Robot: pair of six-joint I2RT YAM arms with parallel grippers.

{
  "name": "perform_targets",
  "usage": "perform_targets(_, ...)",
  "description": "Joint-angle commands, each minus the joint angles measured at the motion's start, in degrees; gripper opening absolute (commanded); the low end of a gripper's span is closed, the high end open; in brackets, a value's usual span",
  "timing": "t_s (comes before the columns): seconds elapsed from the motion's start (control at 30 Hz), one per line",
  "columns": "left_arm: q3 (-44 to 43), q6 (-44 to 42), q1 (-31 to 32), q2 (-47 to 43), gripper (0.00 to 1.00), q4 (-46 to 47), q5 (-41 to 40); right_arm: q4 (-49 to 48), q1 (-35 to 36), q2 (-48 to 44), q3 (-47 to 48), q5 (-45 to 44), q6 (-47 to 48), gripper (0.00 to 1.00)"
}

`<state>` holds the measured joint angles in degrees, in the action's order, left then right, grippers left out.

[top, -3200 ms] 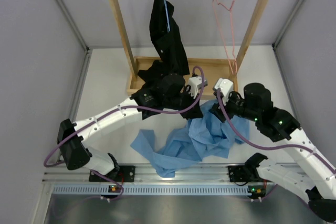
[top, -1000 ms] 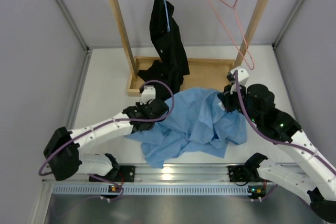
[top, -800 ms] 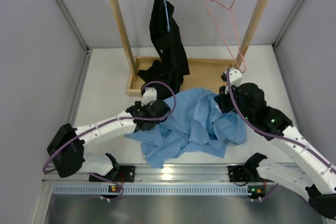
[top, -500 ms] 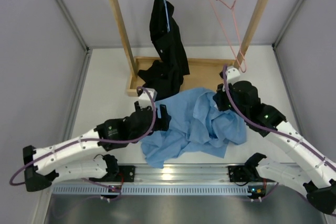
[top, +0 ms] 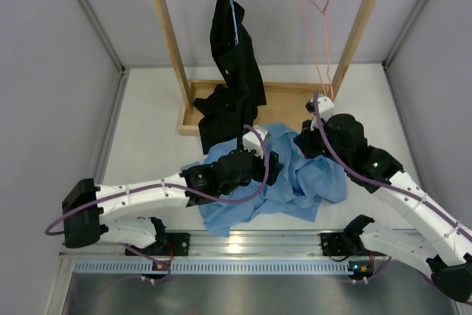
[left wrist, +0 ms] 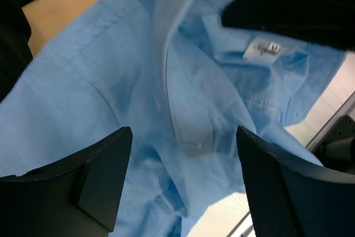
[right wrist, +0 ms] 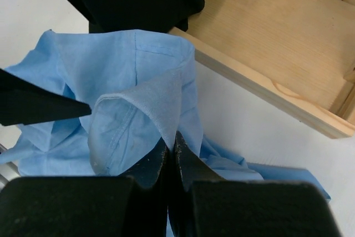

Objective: Place the shirt on the hanger

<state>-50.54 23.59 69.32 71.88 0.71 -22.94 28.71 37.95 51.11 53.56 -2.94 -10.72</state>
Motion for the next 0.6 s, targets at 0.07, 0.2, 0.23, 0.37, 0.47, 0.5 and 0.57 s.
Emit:
perform_targets(0.07, 0.3, -2.8, -2.3, 0.8, 0.78, 14.0, 1.9, -3.4, -0.6, 0.0, 1.6, 5.0, 1.1, 0.00)
perform_targets(0.2, 1.3, -2.0, -5.6, 1.0, 0.78, 15.4, 7.3, -3.6, -0.6, -0.2, 1.7, 7.6, 1.9, 0.00)
perform_targets(0.23, 1.8, -1.5, -8.0, 1.0, 0.77, 16.2, 10.0, -3.6, -0.6, -0.4, 1.8, 8.1, 2.0, 0.00)
perform_targets(0.37, 5.3, -0.2, -10.9, 1.0, 0.60, 21.4, 20.9, -3.6, -0.6, -1.2, 2.4, 7.9, 2.4, 0.00)
perform_targets(0.47, 6.7, -0.4, -10.9, 1.2, 0.55, 25.1, 28.3, -3.5, -0.9, -1.5, 2.9, 6.0, 2.5, 0.00)
perform_targets(0.5, 7.7, -0.4, -10.9, 1.4, 0.55, 26.1, 30.3, -3.5, -1.0, -1.4, 3.2, 6.0, 2.3, 0.00)
perform_targets(0.57, 8.8, -0.3, -10.9, 1.7, 0.55, 28.7, 30.8, -3.5, -1.0, -1.3, 3.8, 6.0, 1.9, 0.00)
